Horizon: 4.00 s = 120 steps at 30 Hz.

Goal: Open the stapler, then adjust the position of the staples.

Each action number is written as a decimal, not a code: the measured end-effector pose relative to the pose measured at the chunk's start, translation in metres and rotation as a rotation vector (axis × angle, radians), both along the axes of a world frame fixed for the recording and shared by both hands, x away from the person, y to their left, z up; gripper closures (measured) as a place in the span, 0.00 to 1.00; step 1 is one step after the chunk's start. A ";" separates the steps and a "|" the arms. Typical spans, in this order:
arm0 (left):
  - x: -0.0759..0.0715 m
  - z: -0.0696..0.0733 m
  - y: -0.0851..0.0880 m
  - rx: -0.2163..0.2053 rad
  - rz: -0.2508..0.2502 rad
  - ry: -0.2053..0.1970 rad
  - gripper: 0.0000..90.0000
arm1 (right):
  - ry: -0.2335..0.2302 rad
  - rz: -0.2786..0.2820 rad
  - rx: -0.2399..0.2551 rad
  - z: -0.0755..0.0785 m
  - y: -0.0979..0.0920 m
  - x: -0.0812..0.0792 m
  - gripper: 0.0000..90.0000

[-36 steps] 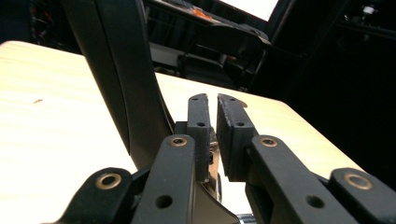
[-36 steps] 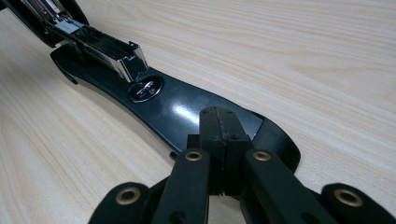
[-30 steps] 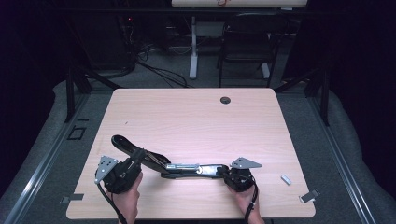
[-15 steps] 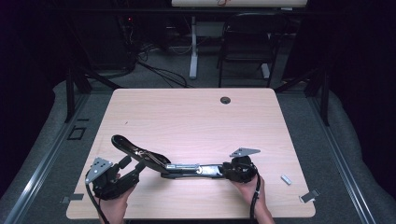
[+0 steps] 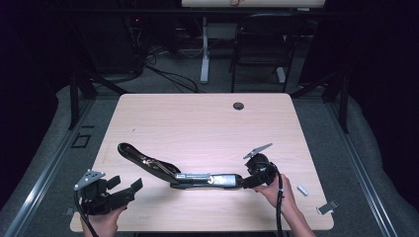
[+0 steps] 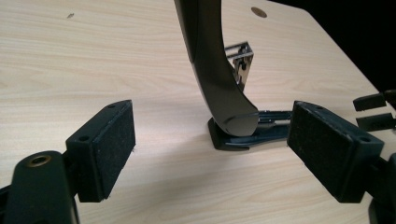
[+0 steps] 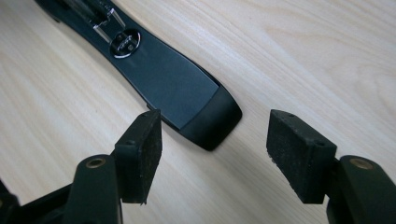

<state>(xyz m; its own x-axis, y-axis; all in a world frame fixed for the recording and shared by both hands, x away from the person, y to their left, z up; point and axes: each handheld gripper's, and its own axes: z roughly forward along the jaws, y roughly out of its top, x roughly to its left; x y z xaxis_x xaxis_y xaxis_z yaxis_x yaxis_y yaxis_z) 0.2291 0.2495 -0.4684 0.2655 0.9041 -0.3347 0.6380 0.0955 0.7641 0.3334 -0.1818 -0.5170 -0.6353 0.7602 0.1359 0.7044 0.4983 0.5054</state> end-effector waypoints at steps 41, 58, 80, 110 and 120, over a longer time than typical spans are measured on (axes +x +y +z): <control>0.029 -0.020 0.019 0.099 -0.158 0.132 0.00 | -0.081 -0.183 -0.110 0.025 -0.109 -0.005 0.17; 0.030 -0.022 0.018 0.080 -0.166 0.138 0.00 | 0.086 -0.183 -0.195 0.010 -0.144 -0.003 0.36; 0.030 -0.022 0.019 0.082 -0.171 0.151 0.00 | 0.178 -0.135 -0.313 -0.003 -0.142 0.000 0.71; 0.030 -0.023 0.016 0.094 -0.180 0.163 0.00 | 0.245 -0.137 -0.353 -0.015 -0.144 0.005 0.78; 0.030 -0.023 0.016 0.094 -0.182 0.163 0.00 | 0.238 -0.160 -0.344 -0.018 -0.143 0.005 0.82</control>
